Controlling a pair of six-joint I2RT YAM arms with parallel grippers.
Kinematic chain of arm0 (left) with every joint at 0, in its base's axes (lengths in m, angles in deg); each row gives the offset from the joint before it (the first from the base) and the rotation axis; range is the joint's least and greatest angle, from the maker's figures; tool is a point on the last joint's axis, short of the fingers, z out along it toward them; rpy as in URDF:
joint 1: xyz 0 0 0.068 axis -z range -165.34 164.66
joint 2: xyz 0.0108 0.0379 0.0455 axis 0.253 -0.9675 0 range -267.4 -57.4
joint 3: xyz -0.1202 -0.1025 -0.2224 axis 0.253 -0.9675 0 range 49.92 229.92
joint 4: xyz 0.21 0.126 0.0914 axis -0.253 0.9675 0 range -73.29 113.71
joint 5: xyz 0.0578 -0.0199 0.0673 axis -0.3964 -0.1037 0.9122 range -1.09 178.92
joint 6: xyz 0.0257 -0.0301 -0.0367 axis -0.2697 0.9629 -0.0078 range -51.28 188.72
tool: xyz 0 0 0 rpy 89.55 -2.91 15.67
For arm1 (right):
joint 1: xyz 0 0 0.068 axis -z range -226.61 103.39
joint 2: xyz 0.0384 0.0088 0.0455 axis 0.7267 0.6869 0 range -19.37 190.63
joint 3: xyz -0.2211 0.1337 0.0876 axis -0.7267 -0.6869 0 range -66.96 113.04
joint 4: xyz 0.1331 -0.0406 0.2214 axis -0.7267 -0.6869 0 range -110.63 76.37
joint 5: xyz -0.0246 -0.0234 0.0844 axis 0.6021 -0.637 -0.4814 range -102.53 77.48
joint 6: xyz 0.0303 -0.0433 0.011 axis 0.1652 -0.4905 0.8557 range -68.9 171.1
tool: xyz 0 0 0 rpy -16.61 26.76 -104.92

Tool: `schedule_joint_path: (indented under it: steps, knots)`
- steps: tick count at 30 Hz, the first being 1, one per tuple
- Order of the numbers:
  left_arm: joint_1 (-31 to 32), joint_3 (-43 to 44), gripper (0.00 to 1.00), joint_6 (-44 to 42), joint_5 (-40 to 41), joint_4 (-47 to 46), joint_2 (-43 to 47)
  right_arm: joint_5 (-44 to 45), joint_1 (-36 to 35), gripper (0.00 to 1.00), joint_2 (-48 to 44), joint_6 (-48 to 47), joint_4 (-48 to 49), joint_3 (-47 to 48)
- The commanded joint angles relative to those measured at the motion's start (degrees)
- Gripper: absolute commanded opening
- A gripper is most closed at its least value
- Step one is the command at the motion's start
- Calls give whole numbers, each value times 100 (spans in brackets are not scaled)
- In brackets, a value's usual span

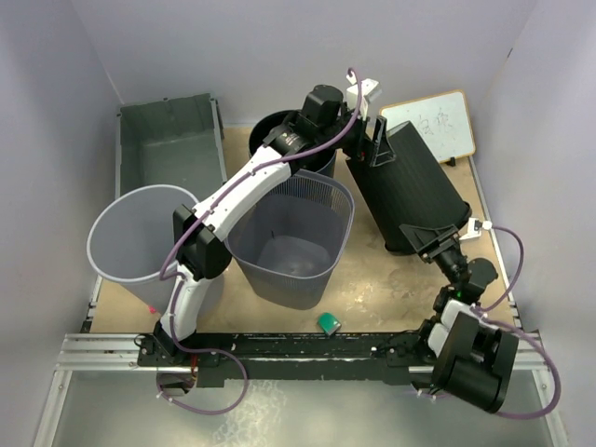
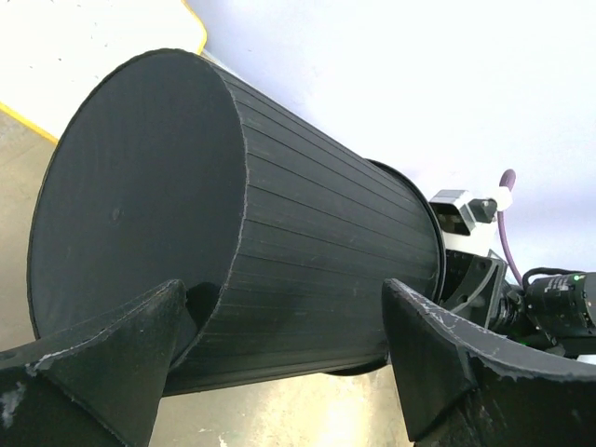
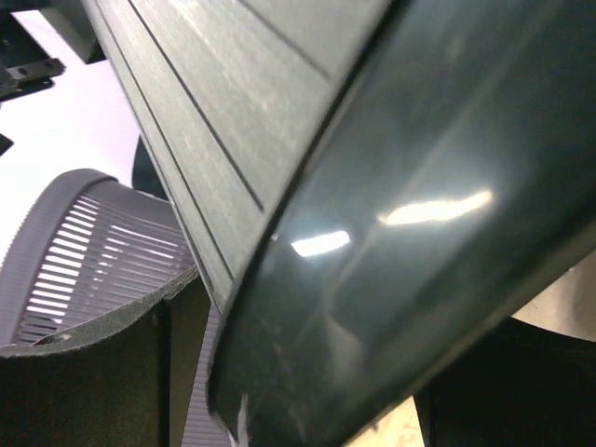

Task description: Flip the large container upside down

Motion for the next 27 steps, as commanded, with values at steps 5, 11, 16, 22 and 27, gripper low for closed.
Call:
schedule_joint_path:
  steps: [5, 11, 16, 22, 27]
  knots:
    - [286, 197, 82, 359, -588, -352, 218, 527, -42, 82, -1569, -1441, -3398, 31]
    - [579, 458, 82, 440, -615, -462, 141, 1088, -42, 84, -2208, -1615, -4746, -18]
    - [795, 461, 82, 478, -625, -506, 72, 1417, -42, 84, -2394, -1658, -5414, -107]
    - [1011, 339, 82, 487, -605, -517, 94, 1483, -42, 89, -2386, -1738, -5573, -175]
    - [1116, 342, 82, 504, -517, -523, 128, 1441, -42, 100, -2511, -2155, -6664, 40]
